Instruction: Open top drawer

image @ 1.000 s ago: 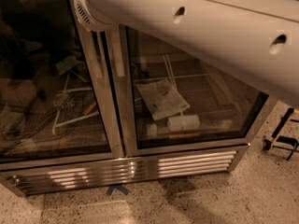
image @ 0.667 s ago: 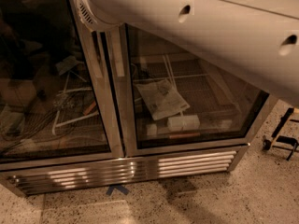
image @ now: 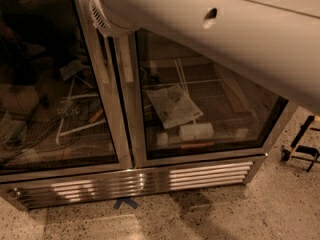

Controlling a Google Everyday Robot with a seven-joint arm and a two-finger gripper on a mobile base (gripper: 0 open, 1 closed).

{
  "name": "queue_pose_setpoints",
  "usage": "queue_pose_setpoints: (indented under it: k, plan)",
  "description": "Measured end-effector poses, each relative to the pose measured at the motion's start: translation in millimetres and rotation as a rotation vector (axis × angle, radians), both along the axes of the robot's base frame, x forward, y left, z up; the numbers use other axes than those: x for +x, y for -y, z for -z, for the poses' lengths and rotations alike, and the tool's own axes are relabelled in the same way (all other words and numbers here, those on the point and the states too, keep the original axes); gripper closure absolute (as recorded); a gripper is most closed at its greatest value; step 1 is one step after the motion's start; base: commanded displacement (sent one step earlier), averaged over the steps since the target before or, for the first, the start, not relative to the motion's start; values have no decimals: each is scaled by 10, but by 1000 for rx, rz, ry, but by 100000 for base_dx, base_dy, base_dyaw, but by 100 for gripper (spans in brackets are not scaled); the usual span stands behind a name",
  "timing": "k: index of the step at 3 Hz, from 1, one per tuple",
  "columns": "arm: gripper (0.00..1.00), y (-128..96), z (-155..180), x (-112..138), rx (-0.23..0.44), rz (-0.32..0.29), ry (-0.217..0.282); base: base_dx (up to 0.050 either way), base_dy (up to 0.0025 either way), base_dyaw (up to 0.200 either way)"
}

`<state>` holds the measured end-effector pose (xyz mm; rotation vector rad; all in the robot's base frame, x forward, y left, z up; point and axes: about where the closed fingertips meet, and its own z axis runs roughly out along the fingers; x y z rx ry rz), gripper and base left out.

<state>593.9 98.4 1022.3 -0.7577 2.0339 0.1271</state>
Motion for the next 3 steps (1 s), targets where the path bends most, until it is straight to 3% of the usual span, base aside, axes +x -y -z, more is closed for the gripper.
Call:
queue_pose_setpoints:
  k: [1, 3]
  plan:
    - [96, 0, 0, 0, 0, 0, 0, 0, 0, 0]
    - [54, 0, 0, 0, 0, 0, 0, 0, 0, 0]
